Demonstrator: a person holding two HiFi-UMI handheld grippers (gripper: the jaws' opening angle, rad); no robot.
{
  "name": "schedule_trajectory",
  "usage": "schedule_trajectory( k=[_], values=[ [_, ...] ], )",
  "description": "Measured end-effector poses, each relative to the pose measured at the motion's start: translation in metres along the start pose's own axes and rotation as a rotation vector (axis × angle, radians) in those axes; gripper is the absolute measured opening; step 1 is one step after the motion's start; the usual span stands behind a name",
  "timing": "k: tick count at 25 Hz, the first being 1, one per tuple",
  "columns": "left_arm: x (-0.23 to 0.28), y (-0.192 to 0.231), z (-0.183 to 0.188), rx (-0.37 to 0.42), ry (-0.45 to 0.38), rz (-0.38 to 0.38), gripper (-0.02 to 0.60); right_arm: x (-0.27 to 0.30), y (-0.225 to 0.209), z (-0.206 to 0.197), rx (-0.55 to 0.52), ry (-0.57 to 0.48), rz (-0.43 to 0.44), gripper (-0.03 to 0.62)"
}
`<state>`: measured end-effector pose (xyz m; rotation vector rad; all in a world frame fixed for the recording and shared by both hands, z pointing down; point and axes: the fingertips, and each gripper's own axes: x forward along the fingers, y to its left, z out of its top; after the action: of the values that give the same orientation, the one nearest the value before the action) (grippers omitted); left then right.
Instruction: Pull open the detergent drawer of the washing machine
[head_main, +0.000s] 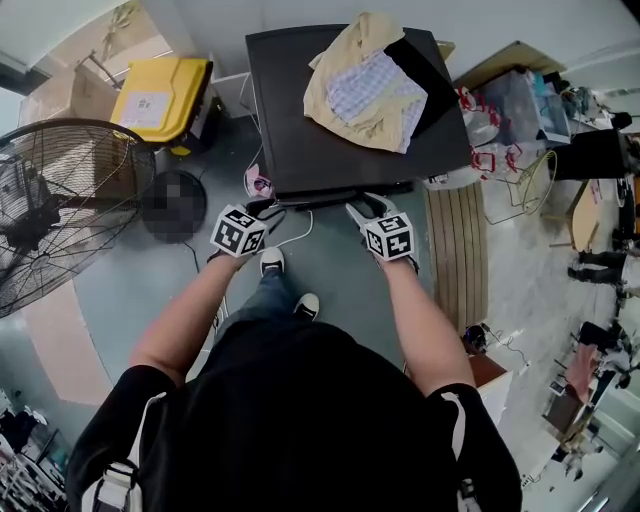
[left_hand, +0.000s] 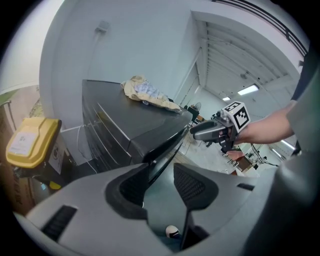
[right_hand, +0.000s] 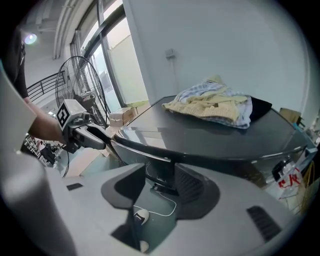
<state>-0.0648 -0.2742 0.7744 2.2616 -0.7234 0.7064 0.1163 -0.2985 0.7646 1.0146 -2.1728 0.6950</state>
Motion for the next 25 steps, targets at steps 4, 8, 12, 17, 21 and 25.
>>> schedule_trajectory(
  k=[4,8,12,17,21,25],
  values=[
    [0.006,0.005,0.001,0.004,-0.002,0.013,0.163,0.007,-0.004,-0.002,-0.021,0.018,0.005,0.186],
    [0.010,0.008,0.001,0.027,-0.005,0.030,0.161,0.012,-0.005,-0.003,-0.028,0.020,0.015,0.186],
    [0.009,0.010,0.000,0.034,-0.001,0.034,0.143,0.017,-0.001,-0.001,-0.037,0.018,0.025,0.178],
    [0.011,0.011,-0.003,0.053,0.020,0.048,0.144,0.020,-0.001,0.001,-0.051,0.018,0.024,0.170],
    [0.012,0.012,-0.004,0.054,0.022,0.049,0.143,0.023,-0.001,0.002,-0.056,0.020,0.018,0.155],
    [0.012,0.012,-0.004,0.057,0.020,0.057,0.138,0.023,-0.002,0.002,-0.054,0.017,0.020,0.152]
  ],
)
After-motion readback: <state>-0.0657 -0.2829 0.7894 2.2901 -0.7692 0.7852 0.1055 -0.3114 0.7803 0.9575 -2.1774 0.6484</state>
